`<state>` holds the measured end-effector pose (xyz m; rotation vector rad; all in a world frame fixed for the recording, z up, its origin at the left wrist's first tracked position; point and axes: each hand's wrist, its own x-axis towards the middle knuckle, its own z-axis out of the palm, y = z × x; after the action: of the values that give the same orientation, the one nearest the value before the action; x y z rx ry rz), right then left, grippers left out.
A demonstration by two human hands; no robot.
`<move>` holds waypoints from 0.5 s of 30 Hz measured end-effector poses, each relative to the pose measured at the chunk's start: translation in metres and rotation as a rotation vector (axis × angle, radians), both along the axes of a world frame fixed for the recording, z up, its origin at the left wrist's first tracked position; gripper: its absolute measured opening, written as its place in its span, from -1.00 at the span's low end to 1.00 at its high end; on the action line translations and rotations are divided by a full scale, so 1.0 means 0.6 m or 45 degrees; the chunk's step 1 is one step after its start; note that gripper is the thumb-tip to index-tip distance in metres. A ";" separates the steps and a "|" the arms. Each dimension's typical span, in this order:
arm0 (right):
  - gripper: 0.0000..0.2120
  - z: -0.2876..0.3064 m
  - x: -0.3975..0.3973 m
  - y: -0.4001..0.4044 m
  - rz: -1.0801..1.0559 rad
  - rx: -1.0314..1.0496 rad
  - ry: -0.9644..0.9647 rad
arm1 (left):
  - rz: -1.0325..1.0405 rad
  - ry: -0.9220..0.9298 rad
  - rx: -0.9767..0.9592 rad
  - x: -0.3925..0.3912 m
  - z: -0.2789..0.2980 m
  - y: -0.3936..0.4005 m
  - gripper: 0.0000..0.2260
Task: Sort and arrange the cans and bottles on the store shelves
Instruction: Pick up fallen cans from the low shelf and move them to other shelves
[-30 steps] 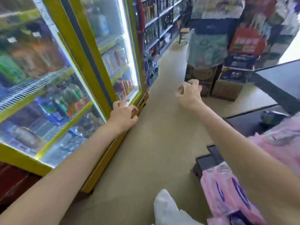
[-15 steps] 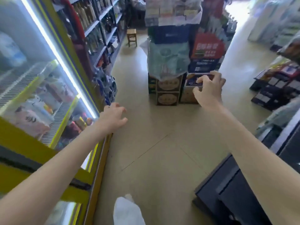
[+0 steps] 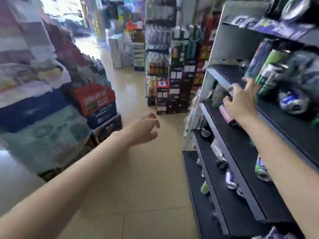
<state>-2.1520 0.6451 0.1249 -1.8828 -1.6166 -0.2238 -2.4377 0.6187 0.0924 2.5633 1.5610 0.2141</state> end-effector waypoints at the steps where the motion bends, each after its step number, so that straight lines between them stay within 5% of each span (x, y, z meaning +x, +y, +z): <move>1: -0.79 0.003 0.002 0.004 -0.058 -0.015 -0.021 | -0.086 0.058 -0.022 0.002 0.000 0.029 -0.74; 15: -0.65 0.135 -0.022 0.024 -0.986 -0.061 -0.477 | -0.737 -0.184 0.439 0.025 0.122 0.478 -0.73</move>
<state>-2.1652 0.6596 0.2059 -2.5382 -1.0165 -0.9093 -2.4229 0.9053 0.1659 3.0418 0.7316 0.6251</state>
